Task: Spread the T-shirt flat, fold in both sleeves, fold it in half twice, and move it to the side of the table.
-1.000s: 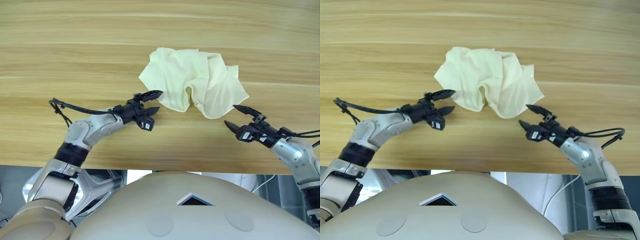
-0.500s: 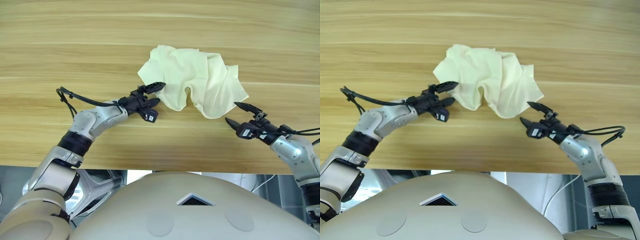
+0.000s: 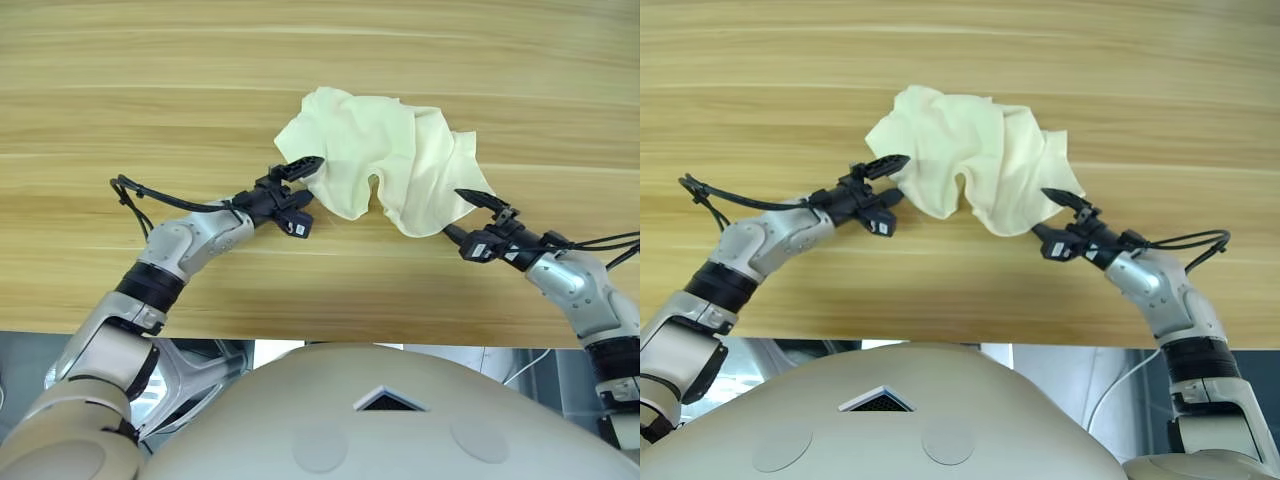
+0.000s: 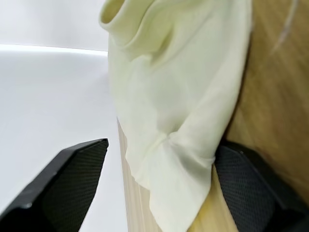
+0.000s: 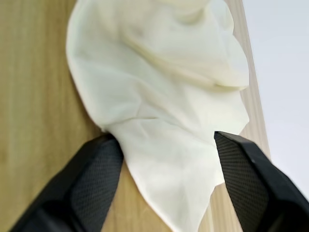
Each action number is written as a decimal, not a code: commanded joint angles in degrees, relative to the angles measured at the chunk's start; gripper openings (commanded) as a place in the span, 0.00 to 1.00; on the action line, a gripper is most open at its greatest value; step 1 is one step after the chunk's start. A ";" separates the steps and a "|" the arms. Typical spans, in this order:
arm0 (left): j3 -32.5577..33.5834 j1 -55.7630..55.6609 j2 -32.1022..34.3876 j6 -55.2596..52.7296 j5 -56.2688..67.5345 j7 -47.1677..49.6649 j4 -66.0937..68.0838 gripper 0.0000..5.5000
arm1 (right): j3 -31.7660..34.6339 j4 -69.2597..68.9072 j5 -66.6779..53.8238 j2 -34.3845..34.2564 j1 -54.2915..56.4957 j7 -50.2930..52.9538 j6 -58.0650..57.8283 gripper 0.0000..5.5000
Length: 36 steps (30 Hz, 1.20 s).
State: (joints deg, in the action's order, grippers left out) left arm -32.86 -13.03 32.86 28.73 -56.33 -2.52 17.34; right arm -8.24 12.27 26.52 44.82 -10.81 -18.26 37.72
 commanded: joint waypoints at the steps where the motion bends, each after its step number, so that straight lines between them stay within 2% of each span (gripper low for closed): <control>1: -3.04 1.46 -0.65 -2.08 -1.68 -1.43 7.33 0.72 | -0.98 2.12 1.34 0.03 0.24 0.60 0.19 0.60; 3: -3.43 0.85 -1.03 -2.41 -1.49 -1.25 8.93 0.69 | -1.00 2.73 1.36 0.24 0.15 1.19 0.34 0.60; 5: -3.85 0.55 -1.18 -2.40 -1.41 -1.23 9.83 0.64 | -0.90 3.08 1.18 0.56 -0.12 1.64 0.56 0.55; 15: -4.77 0.53 -0.72 -2.76 -0.67 -1.10 11.20 0.34 | -0.26 5.00 0.67 1.06 -0.45 3.36 0.98 0.25; 23: -4.10 2.26 0.92 -3.29 0.75 -1.06 8.87 0.21 | -1.46 7.25 0.85 0.05 1.95 3.93 1.69 0.00; 34: -0.35 6.43 3.25 -3.18 7.41 -0.72 5.09 0.01 | -2.68 9.64 0.67 -0.67 4.35 4.26 3.19 0.00; 36: 0.58 7.32 3.91 -2.14 9.38 -0.57 4.46 0.00 | -2.58 9.93 0.71 -0.51 4.34 4.56 3.44 0.00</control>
State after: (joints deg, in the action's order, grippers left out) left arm -30.89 -11.28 34.46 26.58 -46.84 -0.57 19.12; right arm -10.76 21.46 26.73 44.08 -6.90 -13.89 40.83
